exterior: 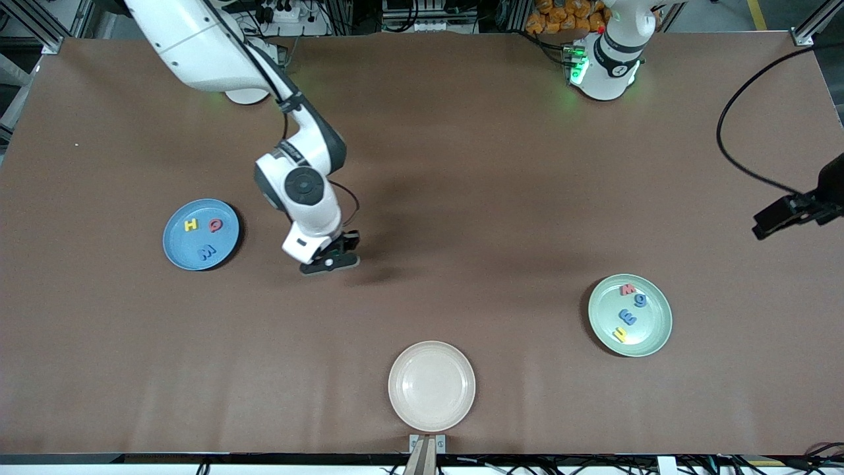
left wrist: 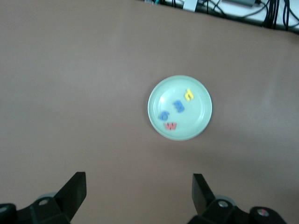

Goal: Sort uppercase to blue plate, lowercase to green plate
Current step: 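Lower the teal R onto the blue plate and open the right gripper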

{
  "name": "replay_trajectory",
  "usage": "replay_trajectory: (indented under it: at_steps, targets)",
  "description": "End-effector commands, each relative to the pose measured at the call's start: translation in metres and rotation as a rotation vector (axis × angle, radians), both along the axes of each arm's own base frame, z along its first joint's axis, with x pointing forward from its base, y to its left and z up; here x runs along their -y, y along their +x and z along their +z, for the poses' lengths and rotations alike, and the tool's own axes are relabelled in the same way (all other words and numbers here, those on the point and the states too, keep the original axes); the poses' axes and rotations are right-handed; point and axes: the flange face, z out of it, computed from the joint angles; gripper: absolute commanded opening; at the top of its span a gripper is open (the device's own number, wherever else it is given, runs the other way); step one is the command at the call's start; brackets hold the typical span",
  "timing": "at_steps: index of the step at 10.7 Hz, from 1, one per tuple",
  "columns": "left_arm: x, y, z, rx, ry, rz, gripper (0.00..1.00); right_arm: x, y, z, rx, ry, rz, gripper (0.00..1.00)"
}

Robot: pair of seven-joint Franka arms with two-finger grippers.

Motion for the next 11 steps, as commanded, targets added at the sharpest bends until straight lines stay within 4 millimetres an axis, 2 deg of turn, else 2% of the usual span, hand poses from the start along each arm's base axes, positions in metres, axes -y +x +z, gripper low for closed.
replay_trajectory:
  at_steps: [1, 2, 3, 4, 5, 7, 8, 10, 11]
  targets:
    - [-0.001, -0.028, 0.017, -0.043, -0.043, -0.005, 1.0, 0.07, 0.006, 0.025, -0.036, -0.038, 0.106, 0.37]
    - [-0.015, -0.036, 0.018, -0.078, -0.046, 0.02, 1.0, 0.094, 0.011, 0.032, -0.061, -0.026, 0.139, 0.37]
    - [-0.022, -0.04, 0.022, -0.079, -0.062, 0.03, 1.0, 0.13, 0.014, 0.036, -0.09, -0.01, 0.177, 0.37]
    - [-0.02, -0.045, 0.025, -0.074, -0.071, 0.028, 1.0, 0.163, 0.017, 0.04, -0.115, 0.017, 0.212, 0.37]
    - [-0.016, -0.045, 0.026, -0.073, -0.071, 0.021, 1.0, 0.194, 0.017, 0.037, -0.148, 0.033, 0.231, 0.37]
    - [-0.019, -0.041, 0.022, -0.079, -0.065, 0.015, 1.0, 0.24, 0.001, 0.014, -0.209, 0.061, 0.236, 0.38]
    - [-0.018, -0.042, 0.023, -0.078, -0.068, 0.013, 1.0, 0.25, -0.011, 0.0, -0.236, 0.096, 0.218, 0.38]
    - [-0.017, -0.043, 0.027, -0.07, -0.066, 0.011, 1.0, 0.254, -0.029, -0.021, -0.253, 0.125, 0.204, 0.41]
    - [-0.019, -0.044, 0.029, -0.067, -0.065, 0.013, 1.0, 0.253, -0.034, -0.028, -0.259, 0.124, 0.205, 0.46]
